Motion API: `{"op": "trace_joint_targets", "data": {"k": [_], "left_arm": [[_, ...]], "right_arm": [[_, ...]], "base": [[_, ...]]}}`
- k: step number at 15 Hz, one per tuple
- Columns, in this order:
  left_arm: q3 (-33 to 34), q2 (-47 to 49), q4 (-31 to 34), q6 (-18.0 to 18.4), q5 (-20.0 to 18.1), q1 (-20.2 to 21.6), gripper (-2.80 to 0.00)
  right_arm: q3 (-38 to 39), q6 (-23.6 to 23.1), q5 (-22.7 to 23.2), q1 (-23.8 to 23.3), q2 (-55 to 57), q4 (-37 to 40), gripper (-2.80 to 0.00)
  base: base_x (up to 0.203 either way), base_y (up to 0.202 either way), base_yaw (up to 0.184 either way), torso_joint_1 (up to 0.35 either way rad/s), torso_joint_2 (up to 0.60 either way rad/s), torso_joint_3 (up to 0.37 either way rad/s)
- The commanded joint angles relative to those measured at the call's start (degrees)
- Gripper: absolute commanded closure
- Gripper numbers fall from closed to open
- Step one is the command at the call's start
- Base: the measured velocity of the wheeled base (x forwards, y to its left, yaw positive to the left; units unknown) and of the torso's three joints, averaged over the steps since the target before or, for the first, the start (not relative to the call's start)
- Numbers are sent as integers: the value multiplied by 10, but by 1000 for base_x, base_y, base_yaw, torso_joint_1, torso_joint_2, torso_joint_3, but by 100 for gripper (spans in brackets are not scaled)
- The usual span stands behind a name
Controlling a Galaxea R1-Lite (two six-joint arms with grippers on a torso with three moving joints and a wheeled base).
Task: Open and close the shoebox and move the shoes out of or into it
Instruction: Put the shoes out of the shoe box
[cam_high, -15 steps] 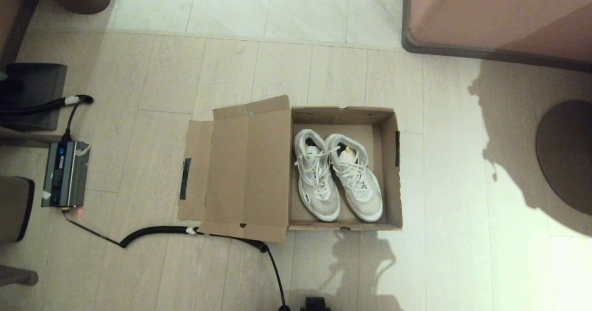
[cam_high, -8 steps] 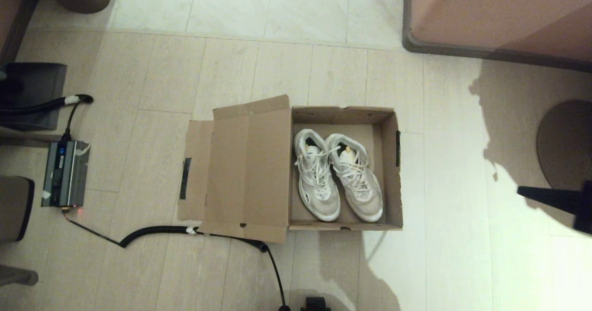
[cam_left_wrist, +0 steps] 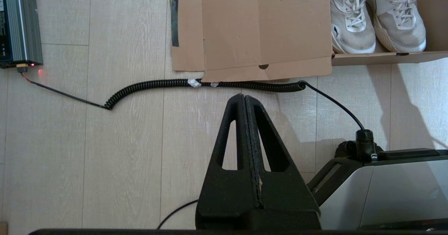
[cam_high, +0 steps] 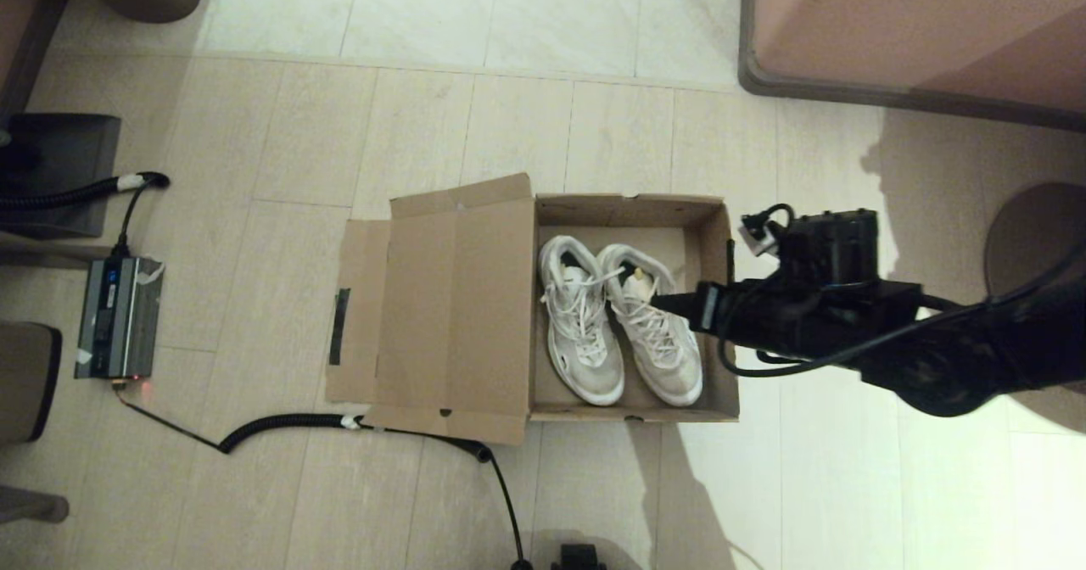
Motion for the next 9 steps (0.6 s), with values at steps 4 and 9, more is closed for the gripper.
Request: {"op": "trace_joint_targets", "data": {"k": [4, 9], "left_arm": [[4, 0, -1, 0, 0, 0, 0], [4, 0, 0, 0, 0, 0, 0]], "right_arm": [[-96, 4, -86, 64, 123, -60, -280], [-149, -70, -183, 73, 160, -62, -280]], "base": [[0, 0, 0, 0, 0, 0], [0, 0, 0, 0, 0, 0]]}}
